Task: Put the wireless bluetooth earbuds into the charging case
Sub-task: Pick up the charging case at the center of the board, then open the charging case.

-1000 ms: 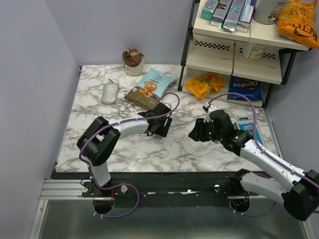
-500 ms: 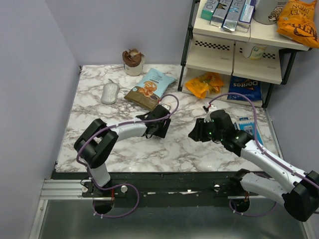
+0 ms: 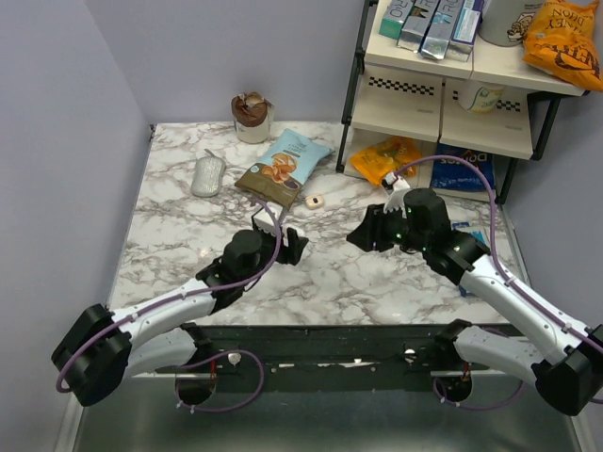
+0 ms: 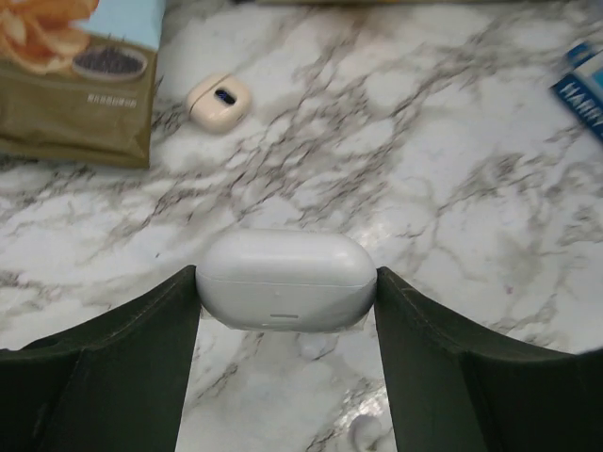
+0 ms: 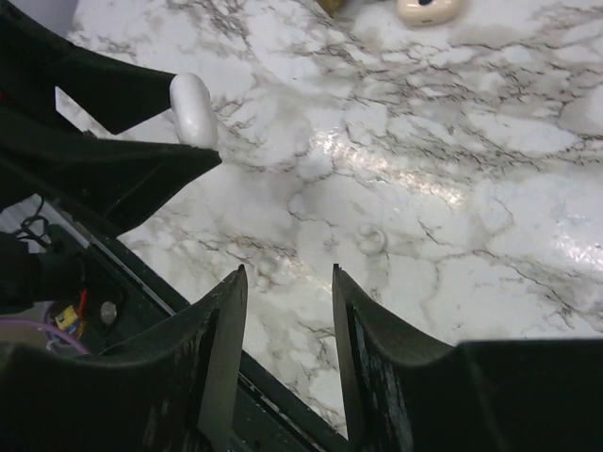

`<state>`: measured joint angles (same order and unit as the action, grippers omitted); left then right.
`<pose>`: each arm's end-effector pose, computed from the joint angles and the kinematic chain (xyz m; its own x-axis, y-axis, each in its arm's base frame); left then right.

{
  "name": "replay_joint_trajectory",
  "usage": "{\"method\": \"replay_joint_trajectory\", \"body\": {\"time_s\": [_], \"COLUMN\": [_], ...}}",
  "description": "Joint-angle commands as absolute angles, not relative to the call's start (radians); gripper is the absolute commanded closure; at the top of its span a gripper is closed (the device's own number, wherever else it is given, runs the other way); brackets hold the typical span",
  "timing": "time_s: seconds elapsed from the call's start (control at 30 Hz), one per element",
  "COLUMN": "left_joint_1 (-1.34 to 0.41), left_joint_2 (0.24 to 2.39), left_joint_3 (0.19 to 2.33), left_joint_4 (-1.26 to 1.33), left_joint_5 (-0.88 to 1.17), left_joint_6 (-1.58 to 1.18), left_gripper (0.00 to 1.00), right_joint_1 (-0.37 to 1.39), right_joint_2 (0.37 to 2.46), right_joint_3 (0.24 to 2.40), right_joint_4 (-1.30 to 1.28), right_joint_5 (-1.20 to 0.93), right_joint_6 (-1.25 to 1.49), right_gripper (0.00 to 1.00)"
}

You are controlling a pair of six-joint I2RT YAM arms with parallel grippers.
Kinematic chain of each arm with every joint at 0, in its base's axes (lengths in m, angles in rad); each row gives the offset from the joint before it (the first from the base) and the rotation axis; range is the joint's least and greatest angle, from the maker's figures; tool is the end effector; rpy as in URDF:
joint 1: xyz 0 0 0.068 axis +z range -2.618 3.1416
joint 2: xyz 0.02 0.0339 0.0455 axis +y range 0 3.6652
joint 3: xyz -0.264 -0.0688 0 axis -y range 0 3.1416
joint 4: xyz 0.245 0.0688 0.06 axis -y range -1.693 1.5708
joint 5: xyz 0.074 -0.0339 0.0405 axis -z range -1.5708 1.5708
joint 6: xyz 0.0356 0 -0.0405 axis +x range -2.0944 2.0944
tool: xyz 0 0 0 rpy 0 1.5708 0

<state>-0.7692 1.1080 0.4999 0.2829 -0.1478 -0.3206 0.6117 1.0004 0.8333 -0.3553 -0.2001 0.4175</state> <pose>0.1768 -0.1639 0.2241 -0.4031 -0.0436 -0.9141 0.4854 0.8366 -0.2540 0.1788 0.1341 0.2998 -0.6588 0.0233 -0.7520 -0.4777 0.7592 0.4421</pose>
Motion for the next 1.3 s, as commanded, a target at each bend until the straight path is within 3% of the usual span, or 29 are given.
{"method": "replay_joint_trajectory", "body": {"time_s": [0.0,0.13,0.4,0.77,1.27], "left_joint_1": [-0.822,-0.861,-0.963,-1.124,-1.152], "left_joint_2": [0.991,0.973,1.011,1.031,0.994], "left_joint_3": [0.316,0.200,0.201,0.184,0.192], "left_joint_4": [0.751,1.062,1.137,1.183,1.140], "left_joint_5": [-0.074,-0.025,-0.020,-0.135,-0.183], "left_joint_6": [-0.258,-0.175,0.061,0.215,0.253], "left_gripper": [1.00,1.00,1.00,1.00,1.00], "right_joint_1": [0.629,0.644,0.776,0.868,0.897], "right_joint_2": [1.019,1.000,1.106,1.218,1.267], "right_joint_3": [0.905,0.952,1.182,1.301,1.295], "right_joint_4": [-0.385,-0.394,-0.601,-0.690,-0.701], "right_joint_5": [-0.301,-0.324,-0.221,-0.101,-0.107], "right_joint_6": [0.380,0.356,0.269,0.213,0.201], "right_gripper": [0.47,0.41,0.22,0.16,0.14]}}
